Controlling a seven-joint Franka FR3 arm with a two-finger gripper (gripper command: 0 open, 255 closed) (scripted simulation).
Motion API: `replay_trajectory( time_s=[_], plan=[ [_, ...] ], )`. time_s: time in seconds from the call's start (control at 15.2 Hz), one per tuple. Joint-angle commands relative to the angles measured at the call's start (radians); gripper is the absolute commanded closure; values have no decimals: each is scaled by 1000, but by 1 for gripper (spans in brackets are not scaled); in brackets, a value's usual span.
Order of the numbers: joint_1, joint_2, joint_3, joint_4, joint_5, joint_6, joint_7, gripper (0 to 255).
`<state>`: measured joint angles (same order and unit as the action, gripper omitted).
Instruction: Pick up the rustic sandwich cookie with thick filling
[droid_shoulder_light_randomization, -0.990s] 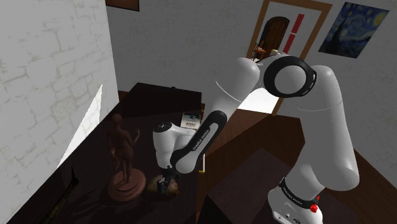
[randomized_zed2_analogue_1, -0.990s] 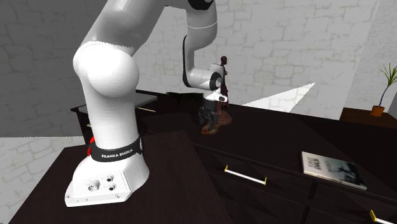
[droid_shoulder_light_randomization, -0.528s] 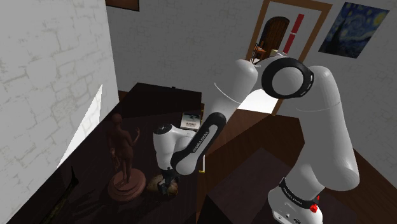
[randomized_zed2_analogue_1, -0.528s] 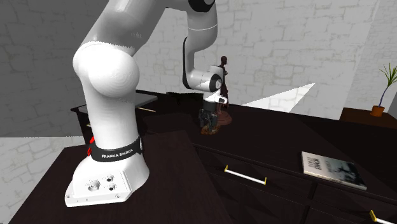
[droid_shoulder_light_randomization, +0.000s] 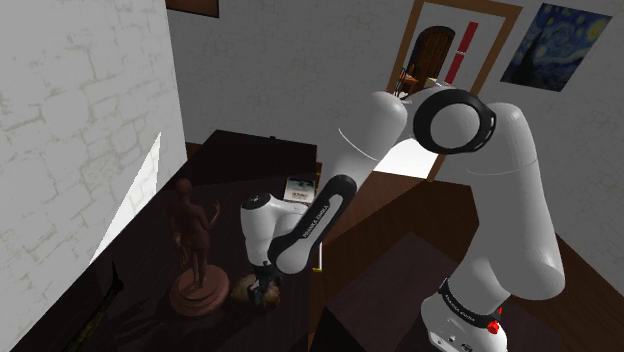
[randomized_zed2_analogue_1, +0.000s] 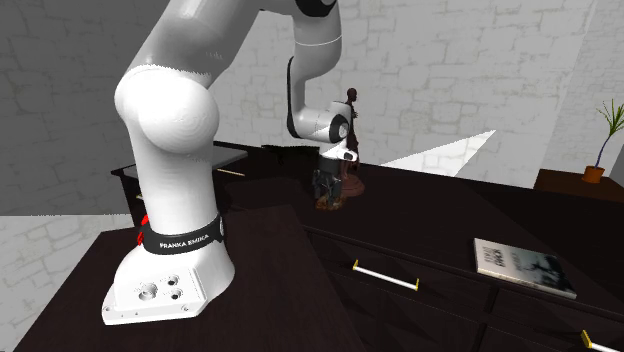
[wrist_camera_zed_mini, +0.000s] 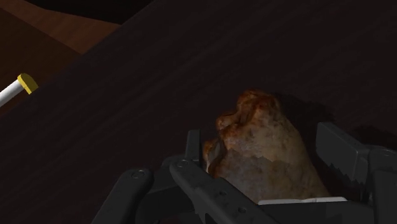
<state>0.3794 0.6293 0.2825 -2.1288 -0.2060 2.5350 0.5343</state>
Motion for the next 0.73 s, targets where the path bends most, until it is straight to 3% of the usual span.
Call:
replay_trajectory(
  time_s=[0.0, 0.66],
  plan=[
    [-7, -25, 8, -9, 8, -15, -5, 255],
    [-40, -152, 51, -40, 56, -108, -32, 255]
  ],
)
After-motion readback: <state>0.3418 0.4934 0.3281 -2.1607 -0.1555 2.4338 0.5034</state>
